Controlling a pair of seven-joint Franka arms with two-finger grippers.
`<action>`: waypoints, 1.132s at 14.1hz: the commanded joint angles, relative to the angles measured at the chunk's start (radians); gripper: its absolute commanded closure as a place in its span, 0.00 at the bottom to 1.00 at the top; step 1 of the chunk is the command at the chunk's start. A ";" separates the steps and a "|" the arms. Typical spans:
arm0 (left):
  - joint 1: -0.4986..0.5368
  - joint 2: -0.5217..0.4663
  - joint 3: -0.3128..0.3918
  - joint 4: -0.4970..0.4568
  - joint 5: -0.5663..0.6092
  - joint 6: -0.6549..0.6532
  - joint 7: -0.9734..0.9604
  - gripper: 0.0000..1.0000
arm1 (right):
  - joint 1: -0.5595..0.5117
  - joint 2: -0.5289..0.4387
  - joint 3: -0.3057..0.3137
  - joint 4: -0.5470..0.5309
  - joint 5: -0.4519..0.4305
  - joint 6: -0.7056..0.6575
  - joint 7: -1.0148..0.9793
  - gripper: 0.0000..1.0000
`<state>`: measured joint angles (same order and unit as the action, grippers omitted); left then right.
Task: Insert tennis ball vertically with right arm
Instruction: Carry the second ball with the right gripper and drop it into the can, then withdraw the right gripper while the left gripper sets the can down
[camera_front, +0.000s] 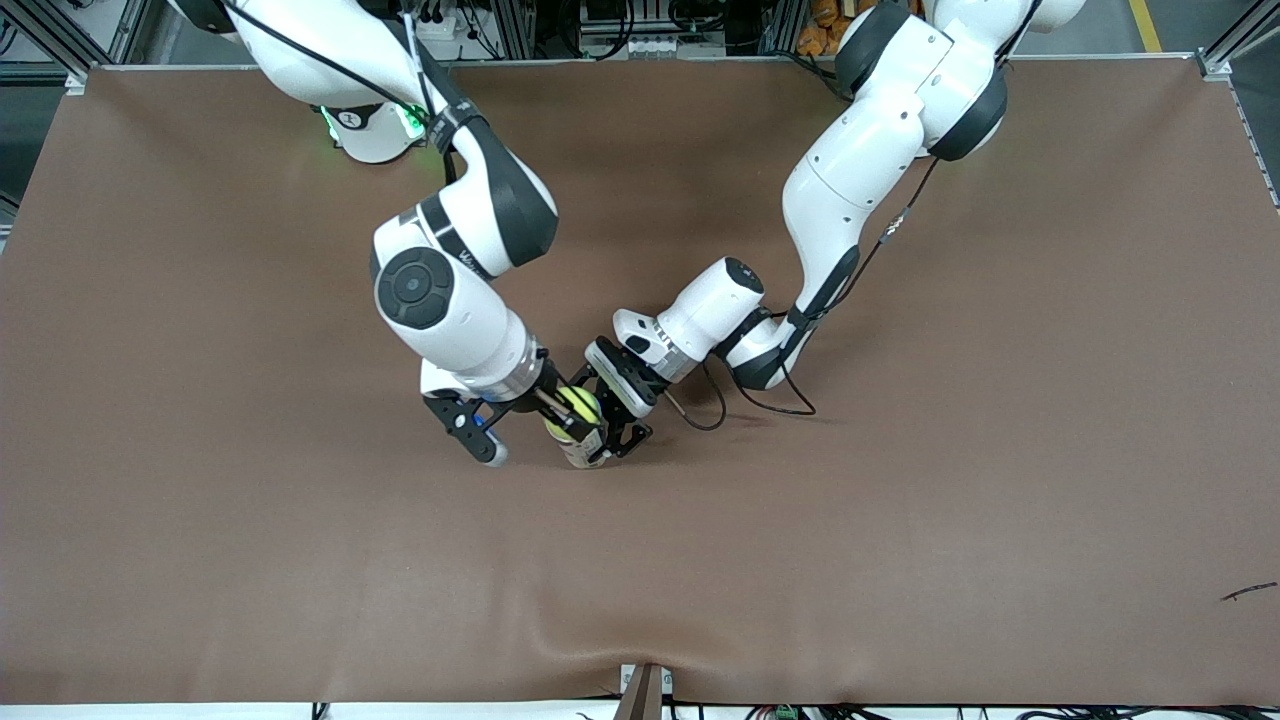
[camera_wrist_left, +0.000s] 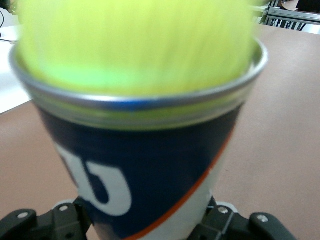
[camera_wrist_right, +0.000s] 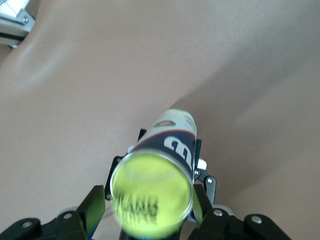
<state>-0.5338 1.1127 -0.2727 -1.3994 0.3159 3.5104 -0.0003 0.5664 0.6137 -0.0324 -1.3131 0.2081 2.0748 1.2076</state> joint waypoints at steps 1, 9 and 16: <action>-0.012 -0.005 0.012 0.002 -0.011 0.001 -0.009 0.19 | 0.029 0.020 -0.014 0.032 0.011 -0.007 0.020 0.00; 0.000 -0.011 0.012 -0.001 -0.014 0.001 -0.014 0.00 | -0.103 -0.008 -0.024 0.011 -0.030 -0.130 -0.263 0.00; 0.005 -0.027 0.012 -0.108 -0.014 -0.001 -0.043 0.00 | -0.313 -0.243 -0.024 -0.266 -0.030 -0.191 -0.719 0.00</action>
<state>-0.5258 1.1132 -0.2701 -1.4446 0.3155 3.5080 -0.0243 0.2974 0.5301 -0.0766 -1.4012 0.1893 1.8753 0.5739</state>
